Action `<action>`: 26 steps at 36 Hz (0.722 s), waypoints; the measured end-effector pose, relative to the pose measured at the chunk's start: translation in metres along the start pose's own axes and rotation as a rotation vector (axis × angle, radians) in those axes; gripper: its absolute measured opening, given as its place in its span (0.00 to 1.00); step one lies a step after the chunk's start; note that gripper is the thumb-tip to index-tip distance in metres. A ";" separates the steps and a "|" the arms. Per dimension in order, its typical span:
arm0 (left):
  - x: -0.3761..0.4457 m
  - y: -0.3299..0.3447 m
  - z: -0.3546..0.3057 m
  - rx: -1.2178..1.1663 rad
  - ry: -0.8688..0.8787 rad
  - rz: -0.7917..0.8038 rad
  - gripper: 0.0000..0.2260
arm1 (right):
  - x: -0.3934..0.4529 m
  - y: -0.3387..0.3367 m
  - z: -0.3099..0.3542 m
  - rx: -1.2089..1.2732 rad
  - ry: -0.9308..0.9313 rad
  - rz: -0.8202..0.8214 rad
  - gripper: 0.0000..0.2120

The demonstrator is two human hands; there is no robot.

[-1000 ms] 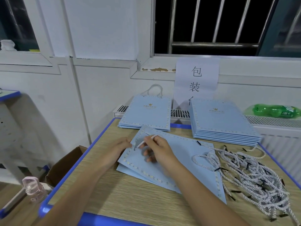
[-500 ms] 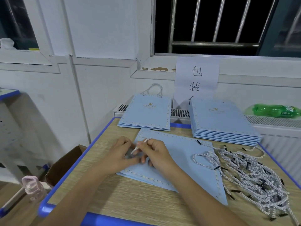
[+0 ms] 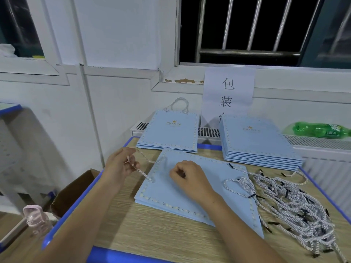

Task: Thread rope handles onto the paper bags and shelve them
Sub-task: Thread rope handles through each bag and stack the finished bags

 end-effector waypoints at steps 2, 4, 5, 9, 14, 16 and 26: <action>0.003 -0.008 0.000 0.032 0.049 -0.119 0.09 | 0.000 0.003 -0.001 -0.081 -0.009 0.062 0.10; 0.005 -0.019 -0.001 -0.013 0.072 -0.226 0.09 | -0.001 0.004 -0.002 -0.139 -0.014 0.093 0.07; 0.007 -0.025 -0.001 -0.052 0.072 -0.263 0.08 | -0.001 0.005 -0.004 -0.151 -0.009 0.105 0.07; 0.015 -0.033 0.005 -0.250 -0.033 -0.255 0.03 | -0.004 0.016 -0.005 -0.189 -0.006 0.243 0.24; 0.010 -0.025 0.002 -0.405 -0.074 -0.127 0.04 | -0.008 0.025 -0.005 -0.276 -0.012 0.392 0.28; 0.006 -0.024 -0.002 -0.357 -0.048 -0.171 0.04 | -0.009 0.025 -0.005 -0.281 -0.016 0.406 0.28; -0.004 0.030 0.008 1.171 0.661 -0.174 0.31 | -0.007 0.028 -0.005 -0.319 -0.030 0.405 0.27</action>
Point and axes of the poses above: each hand's wrist, its own x-axis towards the middle knuckle, its own y-axis out of the palm, z = x × y, the point moved 6 cm from there along x, towards the middle knuckle, and after that the axes turned 15 degrees about -y, right-handed, at the moved point
